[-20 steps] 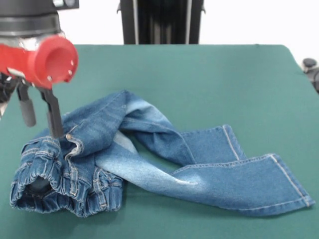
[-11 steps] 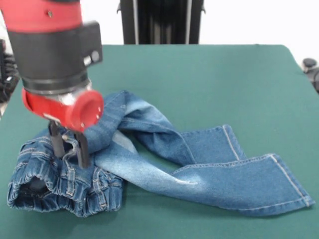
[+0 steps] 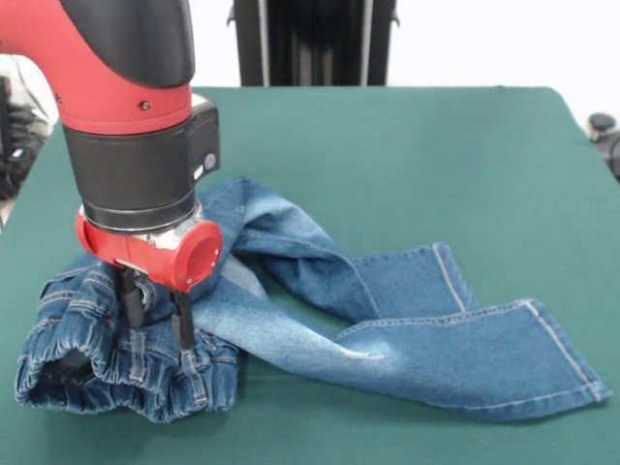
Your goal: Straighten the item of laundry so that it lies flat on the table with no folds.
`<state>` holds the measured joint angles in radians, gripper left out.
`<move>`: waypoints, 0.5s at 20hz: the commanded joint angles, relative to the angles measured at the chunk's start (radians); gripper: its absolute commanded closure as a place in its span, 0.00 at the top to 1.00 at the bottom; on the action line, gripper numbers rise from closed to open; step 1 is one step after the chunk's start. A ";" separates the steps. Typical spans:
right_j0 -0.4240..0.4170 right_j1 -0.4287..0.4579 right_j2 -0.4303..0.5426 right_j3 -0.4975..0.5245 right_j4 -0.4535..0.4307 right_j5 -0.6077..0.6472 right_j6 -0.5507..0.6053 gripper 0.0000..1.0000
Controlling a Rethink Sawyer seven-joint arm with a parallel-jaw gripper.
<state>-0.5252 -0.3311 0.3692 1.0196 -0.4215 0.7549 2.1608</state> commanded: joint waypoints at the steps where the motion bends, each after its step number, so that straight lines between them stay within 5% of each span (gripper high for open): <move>1: 0.059 -0.025 0.022 -0.013 -0.063 0.095 -0.231 1.00; 10: 0.065 -0.075 -0.028 0.019 -0.124 0.114 -0.196 1.00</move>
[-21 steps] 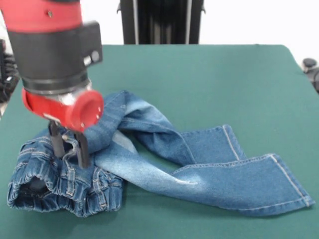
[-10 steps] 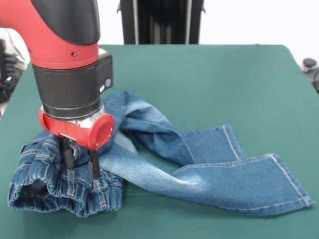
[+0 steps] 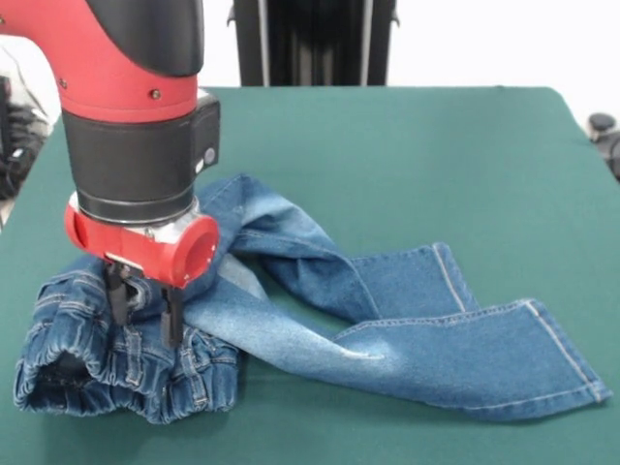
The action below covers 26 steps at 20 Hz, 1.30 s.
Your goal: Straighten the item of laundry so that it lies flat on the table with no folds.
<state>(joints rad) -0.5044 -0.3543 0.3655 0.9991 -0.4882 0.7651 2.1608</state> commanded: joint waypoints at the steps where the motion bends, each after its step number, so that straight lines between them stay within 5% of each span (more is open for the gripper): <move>1: 0.041 -0.049 -0.028 0.044 -0.061 0.104 -0.194 1.00; 13: 0.027 -0.005 -0.022 0.085 -0.091 0.087 -0.185 1.00; 26: 0.000 -0.073 0.013 0.129 -0.048 0.162 -0.251 1.00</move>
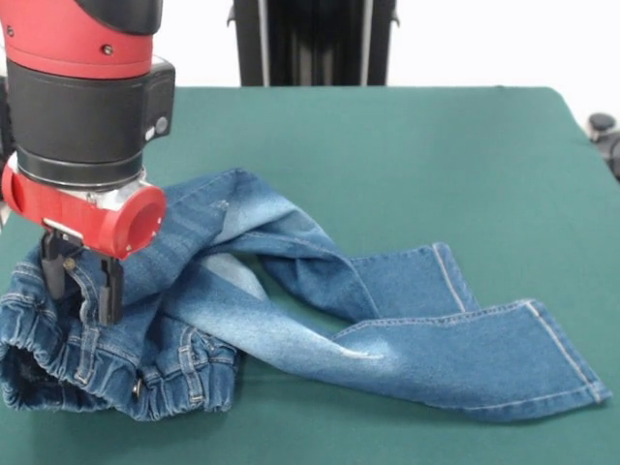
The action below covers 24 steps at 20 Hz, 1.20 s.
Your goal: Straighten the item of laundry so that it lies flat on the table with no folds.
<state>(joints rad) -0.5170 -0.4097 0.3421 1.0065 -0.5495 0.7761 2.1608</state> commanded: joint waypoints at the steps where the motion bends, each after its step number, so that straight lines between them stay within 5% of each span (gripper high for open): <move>1: 0.011 -0.012 0.039 0.117 0.012 0.154 -0.257 1.00; 24: -0.019 0.163 0.073 0.133 -0.022 -0.011 -0.208 1.00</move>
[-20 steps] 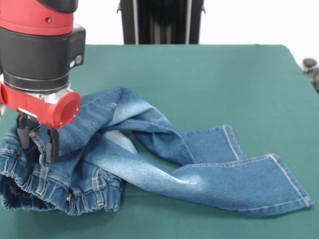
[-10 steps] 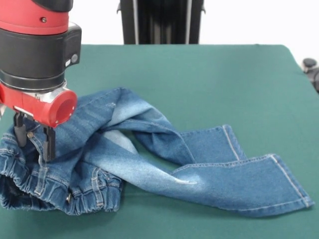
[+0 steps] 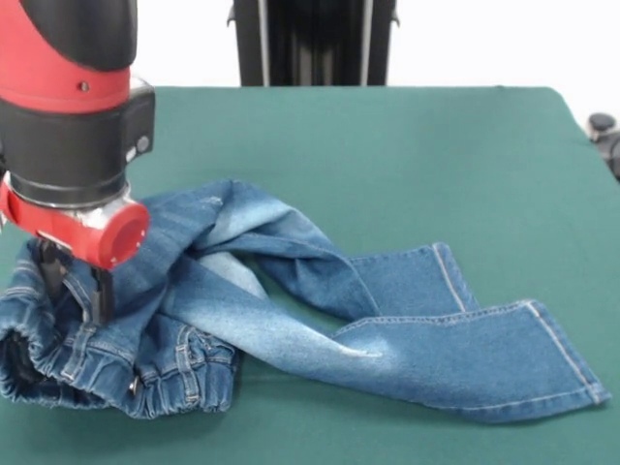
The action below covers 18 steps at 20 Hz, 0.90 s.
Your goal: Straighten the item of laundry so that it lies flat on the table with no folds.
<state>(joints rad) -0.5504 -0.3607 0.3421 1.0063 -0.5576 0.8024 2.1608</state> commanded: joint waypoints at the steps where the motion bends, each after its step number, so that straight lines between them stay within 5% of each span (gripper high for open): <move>1: 0.013 0.121 0.076 0.135 -0.010 -0.032 -0.209 1.00; 14: 0.042 0.132 0.060 0.133 0.011 -0.006 -0.168 1.00; 15: 0.042 0.127 0.062 0.140 0.005 -0.020 -0.176 0.00; 18: 0.056 0.116 0.046 0.144 -0.002 -0.033 -0.144 0.00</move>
<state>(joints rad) -0.5456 -0.2778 0.3421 1.0059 -0.5526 0.7733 2.1608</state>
